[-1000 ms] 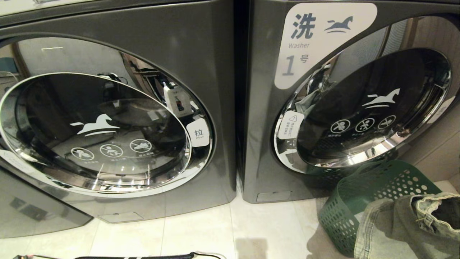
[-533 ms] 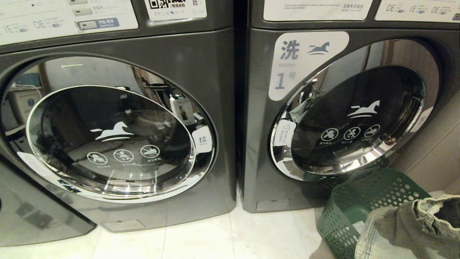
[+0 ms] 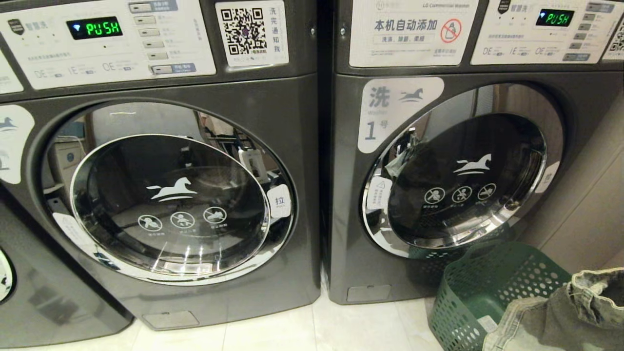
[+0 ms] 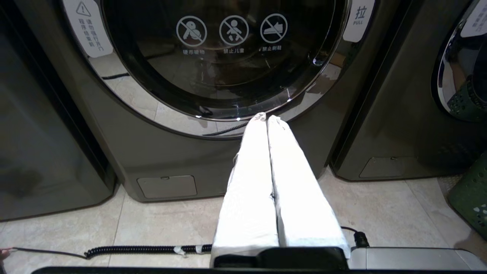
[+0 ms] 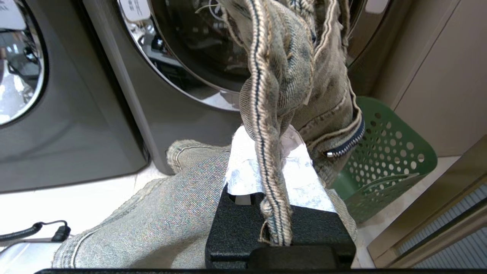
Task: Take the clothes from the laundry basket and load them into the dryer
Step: Put the clothes in the dryer
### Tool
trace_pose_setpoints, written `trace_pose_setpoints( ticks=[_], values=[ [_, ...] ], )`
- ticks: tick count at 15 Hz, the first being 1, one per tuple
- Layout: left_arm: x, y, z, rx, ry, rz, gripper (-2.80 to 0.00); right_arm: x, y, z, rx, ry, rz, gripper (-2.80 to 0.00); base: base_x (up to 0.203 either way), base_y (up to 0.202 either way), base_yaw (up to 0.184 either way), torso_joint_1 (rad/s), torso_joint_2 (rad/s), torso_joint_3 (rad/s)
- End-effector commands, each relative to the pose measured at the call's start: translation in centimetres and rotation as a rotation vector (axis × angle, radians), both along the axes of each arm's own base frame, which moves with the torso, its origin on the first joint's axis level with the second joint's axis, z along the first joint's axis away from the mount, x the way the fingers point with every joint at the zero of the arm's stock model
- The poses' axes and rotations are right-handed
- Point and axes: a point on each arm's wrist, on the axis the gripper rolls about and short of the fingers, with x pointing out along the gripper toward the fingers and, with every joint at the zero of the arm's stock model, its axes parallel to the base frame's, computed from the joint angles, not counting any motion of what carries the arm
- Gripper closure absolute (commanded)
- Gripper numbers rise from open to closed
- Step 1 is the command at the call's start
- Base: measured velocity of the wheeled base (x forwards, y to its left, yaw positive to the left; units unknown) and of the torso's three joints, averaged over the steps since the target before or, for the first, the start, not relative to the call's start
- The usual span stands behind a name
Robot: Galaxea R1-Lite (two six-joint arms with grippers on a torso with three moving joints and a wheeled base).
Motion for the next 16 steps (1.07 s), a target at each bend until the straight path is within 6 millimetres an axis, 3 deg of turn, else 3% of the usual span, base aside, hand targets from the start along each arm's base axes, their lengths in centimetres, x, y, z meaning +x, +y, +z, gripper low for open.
trace_pose_setpoints(
  ticks=[1,8,16],
  values=[
    [-0.01,0.0,-0.01,0.0,-0.002,0.0,0.0,0.0,0.0,-0.01,0.0,0.0,0.0,0.0,0.0,0.0,0.0,-0.002,0.0,0.271],
    [-0.02,0.0,0.01,0.001,-0.004,0.0,0.0,0.0,0.0,-0.01,0.003,0.0,0.0,0.0,0.0,0.0,0.0,0.003,0.0,0.077],
    [0.0,0.0,-0.03,0.003,-0.002,0.0,0.0,0.03,0.0,0.02,0.003,-0.011,0.0,0.0,0.0,0.181,-0.003,0.004,0.01,0.004]
  ],
)
